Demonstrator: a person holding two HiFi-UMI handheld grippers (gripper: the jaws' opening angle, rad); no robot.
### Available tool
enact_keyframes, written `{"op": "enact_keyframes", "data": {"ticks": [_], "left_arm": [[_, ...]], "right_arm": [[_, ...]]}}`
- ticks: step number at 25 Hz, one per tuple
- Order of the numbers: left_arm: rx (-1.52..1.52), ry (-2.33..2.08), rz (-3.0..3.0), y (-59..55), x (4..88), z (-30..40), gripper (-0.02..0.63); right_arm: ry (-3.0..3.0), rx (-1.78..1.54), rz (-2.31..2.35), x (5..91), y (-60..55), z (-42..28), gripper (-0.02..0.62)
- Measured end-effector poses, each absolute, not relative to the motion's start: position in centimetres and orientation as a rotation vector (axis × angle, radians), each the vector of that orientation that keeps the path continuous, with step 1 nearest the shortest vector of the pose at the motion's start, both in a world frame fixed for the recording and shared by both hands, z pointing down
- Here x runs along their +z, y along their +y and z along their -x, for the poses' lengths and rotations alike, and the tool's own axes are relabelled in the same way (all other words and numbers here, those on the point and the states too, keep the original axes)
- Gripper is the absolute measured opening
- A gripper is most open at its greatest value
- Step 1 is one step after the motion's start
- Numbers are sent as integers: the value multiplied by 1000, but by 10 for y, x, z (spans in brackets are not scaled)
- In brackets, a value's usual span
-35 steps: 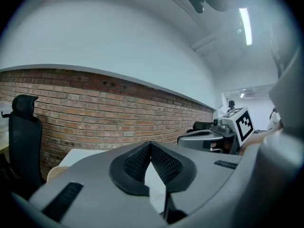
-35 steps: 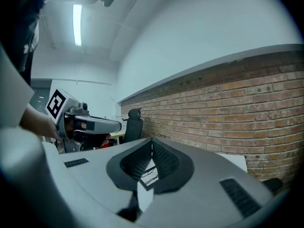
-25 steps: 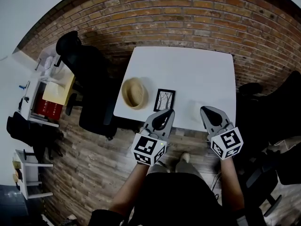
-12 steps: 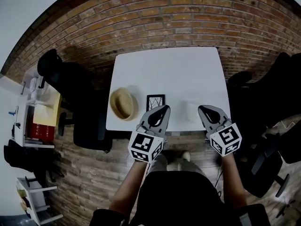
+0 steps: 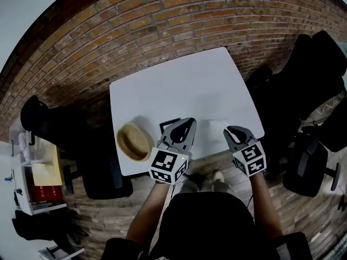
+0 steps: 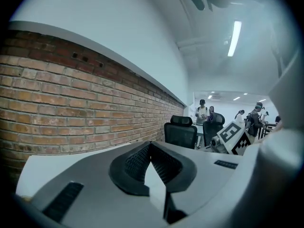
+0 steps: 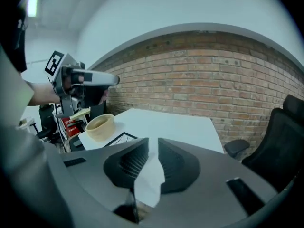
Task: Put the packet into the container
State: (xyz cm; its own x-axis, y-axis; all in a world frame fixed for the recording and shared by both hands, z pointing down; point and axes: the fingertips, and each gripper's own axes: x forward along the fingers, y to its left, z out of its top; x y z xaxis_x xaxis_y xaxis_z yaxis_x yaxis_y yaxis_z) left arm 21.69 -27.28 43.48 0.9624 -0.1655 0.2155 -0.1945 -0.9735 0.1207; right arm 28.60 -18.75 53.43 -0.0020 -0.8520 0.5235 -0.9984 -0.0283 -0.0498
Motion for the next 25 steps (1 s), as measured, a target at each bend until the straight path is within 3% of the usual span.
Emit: {"op": "enact_keyframes", "data": {"ticks": [2, 8, 11, 16, 25], "left_arm": [[315, -227, -2969, -278, 439, -221, 8], [342, -105, -2968, -281, 447, -230, 8], [372, -62, -2964, -283, 454, -229, 8], [424, -41, -2976, -289, 463, -219, 8], [433, -81, -3004, -300, 460, -204, 8]], "right_arm": [[-1851, 681, -1960, 556, -187, -286, 120], [-1676, 812, -2054, 605, -184, -288, 316], [-1594, 879, -2109, 630, -182, -286, 356], [-1462, 959, -2183, 669, -186, -285, 474], [-1329, 1039, -2131, 720, -183, -284, 491]]}}
